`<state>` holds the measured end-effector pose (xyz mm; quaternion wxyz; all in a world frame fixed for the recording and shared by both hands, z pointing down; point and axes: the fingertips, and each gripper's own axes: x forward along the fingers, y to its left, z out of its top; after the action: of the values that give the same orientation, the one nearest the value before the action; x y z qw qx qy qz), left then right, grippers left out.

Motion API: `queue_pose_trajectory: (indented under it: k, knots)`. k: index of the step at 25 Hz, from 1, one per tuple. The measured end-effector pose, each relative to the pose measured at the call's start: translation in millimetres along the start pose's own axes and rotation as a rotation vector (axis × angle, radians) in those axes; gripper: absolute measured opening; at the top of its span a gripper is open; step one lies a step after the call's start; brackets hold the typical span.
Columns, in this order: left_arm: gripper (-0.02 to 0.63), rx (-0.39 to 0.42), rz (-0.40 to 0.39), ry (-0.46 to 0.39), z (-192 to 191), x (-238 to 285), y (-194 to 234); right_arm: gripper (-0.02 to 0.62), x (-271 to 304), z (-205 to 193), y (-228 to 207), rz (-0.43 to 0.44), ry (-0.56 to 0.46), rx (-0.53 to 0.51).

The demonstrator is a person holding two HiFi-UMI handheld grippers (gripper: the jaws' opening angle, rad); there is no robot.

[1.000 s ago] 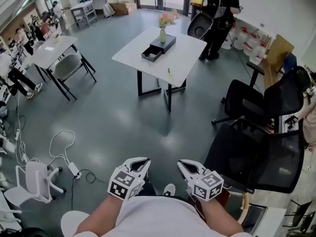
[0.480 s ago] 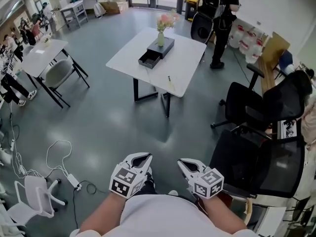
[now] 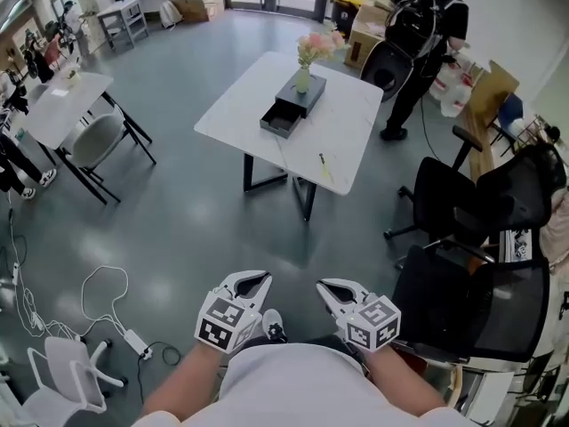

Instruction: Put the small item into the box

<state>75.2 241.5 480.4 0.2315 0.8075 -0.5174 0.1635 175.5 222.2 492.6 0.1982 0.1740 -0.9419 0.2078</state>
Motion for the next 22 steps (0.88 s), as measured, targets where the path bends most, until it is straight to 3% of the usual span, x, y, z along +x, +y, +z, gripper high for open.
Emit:
queue_pose_trajectory:
  k: [10, 16, 22]
  knots:
    - [0.017, -0.016, 0.048, -0.030, 15, -19, 71, 0.015, 59, 28, 5, 0.017, 0.024, -0.015]
    - [0.017, -0.037, 0.048, 0.008, 4, -5, 82, 0.015, 80, 44, -3, 0.052, 0.027, -0.031]
    - [0.017, -0.012, 0.060, 0.021, 24, 15, 104, 0.015, 102, 65, -27, 0.071, 0.024, -0.042]
